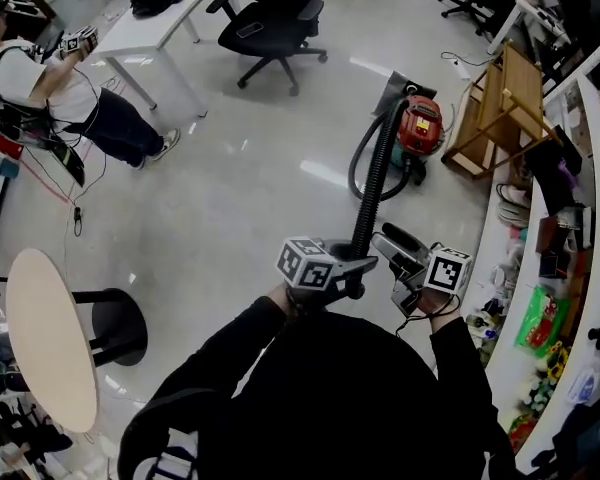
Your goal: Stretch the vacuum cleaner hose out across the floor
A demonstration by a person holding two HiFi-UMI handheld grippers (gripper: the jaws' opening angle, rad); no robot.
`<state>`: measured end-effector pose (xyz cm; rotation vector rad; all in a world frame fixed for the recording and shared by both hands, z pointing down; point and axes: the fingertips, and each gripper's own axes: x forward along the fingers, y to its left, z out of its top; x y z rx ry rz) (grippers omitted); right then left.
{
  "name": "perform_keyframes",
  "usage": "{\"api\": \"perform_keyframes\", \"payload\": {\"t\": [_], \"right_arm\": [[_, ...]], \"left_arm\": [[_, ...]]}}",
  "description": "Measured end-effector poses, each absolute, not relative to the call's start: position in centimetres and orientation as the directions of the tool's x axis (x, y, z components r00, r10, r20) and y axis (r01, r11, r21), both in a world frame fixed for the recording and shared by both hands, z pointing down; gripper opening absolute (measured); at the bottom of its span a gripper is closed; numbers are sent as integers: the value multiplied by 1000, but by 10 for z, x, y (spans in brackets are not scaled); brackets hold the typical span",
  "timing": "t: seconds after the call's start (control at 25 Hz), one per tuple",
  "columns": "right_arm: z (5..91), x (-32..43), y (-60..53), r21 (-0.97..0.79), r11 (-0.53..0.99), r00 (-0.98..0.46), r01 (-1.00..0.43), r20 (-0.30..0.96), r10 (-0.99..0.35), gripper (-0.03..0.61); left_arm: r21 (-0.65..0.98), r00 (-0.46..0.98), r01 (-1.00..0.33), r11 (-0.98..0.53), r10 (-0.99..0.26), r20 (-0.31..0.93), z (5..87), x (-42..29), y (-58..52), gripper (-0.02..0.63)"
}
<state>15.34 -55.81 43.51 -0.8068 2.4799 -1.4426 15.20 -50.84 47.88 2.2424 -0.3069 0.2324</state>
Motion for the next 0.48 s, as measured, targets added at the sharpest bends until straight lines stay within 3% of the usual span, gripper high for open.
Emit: {"api": "perform_keyframes", "payload": {"t": [0.24, 0.36, 0.48], "right_arm": [[460, 212, -438, -743, 514, -870, -429, 187, -455, 333], [484, 222, -392, -514, 692, -861, -507, 333, -384, 333], [508, 211, -359, -293, 854, -848, -430, 457, -269, 333]], "left_arm": [[801, 921, -357, -480, -322, 217, 438, 170, -505, 175], [828, 911, -360, -431, -354, 212, 428, 179, -479, 176], [851, 909, -343, -397, -369, 194, 411, 186, -460, 175]]}}
